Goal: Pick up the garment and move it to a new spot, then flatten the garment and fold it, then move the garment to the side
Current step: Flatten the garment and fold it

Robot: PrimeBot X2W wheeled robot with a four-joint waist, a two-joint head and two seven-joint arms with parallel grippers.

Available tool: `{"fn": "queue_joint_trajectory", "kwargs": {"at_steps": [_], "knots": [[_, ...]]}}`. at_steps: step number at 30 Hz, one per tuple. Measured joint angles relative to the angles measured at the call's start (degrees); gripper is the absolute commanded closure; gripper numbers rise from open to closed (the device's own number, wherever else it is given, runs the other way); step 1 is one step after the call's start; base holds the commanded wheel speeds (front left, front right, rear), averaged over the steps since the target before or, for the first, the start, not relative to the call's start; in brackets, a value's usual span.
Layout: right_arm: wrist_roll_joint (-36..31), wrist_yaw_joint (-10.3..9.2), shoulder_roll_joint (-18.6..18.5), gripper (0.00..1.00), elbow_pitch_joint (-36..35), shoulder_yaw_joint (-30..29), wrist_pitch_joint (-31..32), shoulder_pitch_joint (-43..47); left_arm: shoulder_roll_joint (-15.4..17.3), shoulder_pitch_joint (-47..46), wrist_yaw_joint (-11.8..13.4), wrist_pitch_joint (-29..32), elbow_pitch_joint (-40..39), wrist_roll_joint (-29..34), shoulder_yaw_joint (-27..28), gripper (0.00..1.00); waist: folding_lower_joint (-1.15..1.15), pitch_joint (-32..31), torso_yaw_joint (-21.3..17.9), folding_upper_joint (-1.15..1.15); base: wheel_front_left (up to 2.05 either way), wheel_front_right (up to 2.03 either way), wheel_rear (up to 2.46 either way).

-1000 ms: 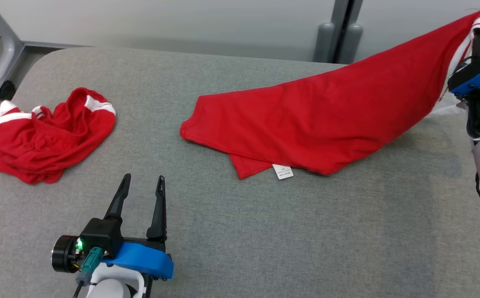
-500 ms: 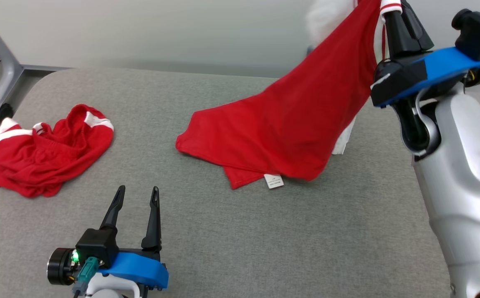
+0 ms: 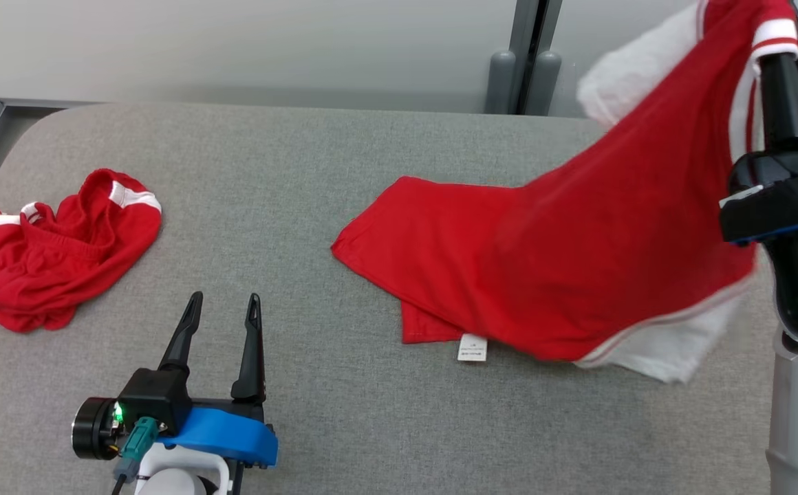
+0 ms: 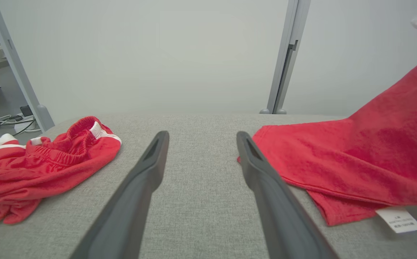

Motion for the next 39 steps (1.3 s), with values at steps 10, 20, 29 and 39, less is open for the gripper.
{"fn": "queue_joint_trajectory", "kwargs": {"at_steps": [10, 20, 29, 39], "knots": [[-5.6, 0.00, -3.5, 1.00, 21.1, -7.9, -7.4, -6.7, -1.0, -3.4, -1.1, -0.1, 0.2, 0.4, -1.8, 0.00, 0.01, 3.6, 3.6, 0.00, 0.00, 0.00, 0.00], [-12.1, 0.00, -7.4, 0.23, 44.0, -14.3, -21.6, -18.3, -2.3, -5.3, -1.9, -0.8, 1.6, 0.6, -3.1, 0.00, 0.01, 6.3, 10.0, 0.01, 0.00, 0.00, 0.00], [-14.2, 0.00, -7.3, 0.00, 59.1, -12.8, -15.2, -19.6, -2.0, -5.0, -1.5, -1.1, 2.2, 0.5, -2.6, 0.00, 0.00, 5.3, 9.7, 0.01, 0.00, 0.00, 0.00], [-11.5, 0.00, -5.0, 0.00, 56.3, -7.3, -16.6, -9.9, -0.3, -2.2, -0.2, -1.0, 2.0, -0.1, -1.5, 0.00, 0.00, 1.1, 4.3, 0.01, 0.00, 0.00, 0.00]]}}
